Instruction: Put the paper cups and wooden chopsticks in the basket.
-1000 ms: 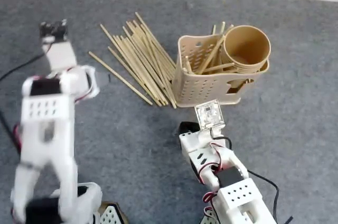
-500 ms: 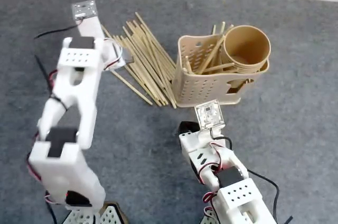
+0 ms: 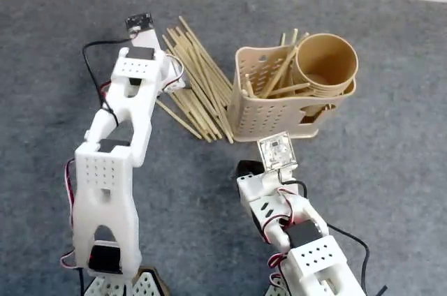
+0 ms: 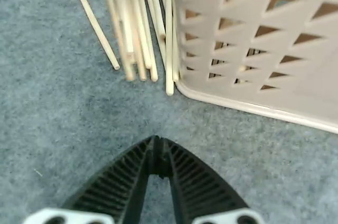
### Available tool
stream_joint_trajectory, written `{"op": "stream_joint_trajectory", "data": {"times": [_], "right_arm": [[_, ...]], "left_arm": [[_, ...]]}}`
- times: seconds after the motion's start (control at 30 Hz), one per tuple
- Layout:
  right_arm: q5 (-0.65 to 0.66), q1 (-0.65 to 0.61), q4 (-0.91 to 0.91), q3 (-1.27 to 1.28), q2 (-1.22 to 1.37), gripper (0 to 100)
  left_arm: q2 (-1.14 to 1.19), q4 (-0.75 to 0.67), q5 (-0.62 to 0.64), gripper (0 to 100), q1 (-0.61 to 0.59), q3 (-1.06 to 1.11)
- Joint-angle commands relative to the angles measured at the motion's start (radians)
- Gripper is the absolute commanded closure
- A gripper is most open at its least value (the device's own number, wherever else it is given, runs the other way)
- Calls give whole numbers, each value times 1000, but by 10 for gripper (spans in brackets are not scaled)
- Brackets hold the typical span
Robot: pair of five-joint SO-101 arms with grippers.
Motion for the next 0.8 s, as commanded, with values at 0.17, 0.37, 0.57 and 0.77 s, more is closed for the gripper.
{"op": "stream_joint_trajectory", "data": {"times": [0.17,0.37,0.57,0.77], "right_arm": [[14,-1,-19,5,-12,994],[14,-1,-19,5,-12,994],[14,-1,-19,5,-12,994],[14,-1,-19,5,-12,994]], "left_arm": [[128,80,-55,957,4,-229],[125,190,-103,994,5,-255],[104,261,-106,994,4,-275],[4,373,-107,995,7,-374]]}}
